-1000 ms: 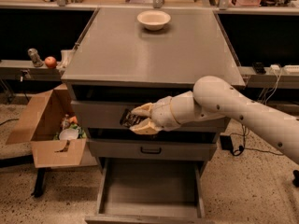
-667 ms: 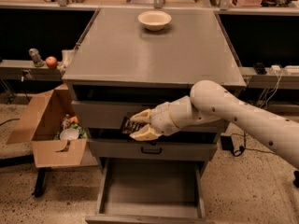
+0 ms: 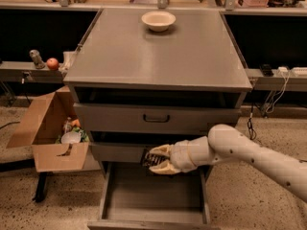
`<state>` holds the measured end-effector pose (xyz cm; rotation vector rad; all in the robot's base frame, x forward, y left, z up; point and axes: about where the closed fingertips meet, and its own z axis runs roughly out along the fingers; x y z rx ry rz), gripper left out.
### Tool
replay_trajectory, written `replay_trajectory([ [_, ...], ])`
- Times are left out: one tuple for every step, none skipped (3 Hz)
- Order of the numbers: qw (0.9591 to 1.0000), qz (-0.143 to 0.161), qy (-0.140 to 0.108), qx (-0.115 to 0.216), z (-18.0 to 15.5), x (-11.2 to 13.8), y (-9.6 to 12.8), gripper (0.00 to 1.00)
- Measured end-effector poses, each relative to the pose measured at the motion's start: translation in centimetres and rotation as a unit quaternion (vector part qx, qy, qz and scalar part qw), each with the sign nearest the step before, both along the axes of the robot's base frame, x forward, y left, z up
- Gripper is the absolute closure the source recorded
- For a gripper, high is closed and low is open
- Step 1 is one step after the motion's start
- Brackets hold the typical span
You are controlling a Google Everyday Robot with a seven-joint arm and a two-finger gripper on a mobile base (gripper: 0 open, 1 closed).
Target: Place rxbar chocolate into bottom drawer
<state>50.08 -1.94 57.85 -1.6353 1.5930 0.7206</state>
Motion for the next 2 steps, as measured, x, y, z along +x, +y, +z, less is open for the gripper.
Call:
replay_trajectory([
  [0.9992,-0.038,0.002,0.004,-5.4,-1.8,-2.3,1.00],
  [0.9959,-0.080,0.038,0.017,-10.3,-2.8,-4.7,1.00],
])
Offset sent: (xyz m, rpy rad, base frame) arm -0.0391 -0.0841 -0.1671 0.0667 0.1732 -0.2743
